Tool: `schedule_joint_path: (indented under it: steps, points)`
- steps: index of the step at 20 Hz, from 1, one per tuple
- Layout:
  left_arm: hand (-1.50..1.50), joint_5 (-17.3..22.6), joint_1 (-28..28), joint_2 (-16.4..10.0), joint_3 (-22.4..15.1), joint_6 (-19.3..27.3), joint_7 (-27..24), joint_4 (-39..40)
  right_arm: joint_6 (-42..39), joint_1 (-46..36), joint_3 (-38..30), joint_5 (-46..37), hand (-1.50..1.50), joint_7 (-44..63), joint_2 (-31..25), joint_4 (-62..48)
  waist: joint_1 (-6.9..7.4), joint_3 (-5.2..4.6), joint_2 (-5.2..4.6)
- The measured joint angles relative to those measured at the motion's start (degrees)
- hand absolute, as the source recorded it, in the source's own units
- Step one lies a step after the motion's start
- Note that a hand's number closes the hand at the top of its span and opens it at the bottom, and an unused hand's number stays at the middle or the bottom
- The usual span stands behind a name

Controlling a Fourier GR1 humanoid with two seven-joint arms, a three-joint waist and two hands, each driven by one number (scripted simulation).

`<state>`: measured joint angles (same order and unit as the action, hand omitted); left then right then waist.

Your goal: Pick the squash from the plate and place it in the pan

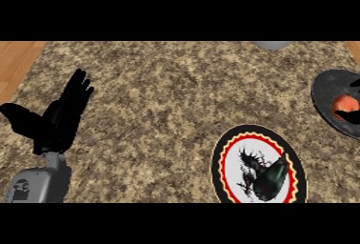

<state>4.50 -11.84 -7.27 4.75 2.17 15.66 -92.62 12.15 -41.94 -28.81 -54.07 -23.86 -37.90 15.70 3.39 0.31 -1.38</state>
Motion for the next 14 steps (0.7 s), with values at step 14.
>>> schedule_joint_path:
  steps: [14]
  points:
    - [0.00, 0.3, 0.3, -0.6, 1.2, -0.1, -0.6, 0.6, -13.4, 0.1, -13.6, 14.3, -1.50, -12.4, -7.1, -6.4, -1.27, 0.11, 0.26]
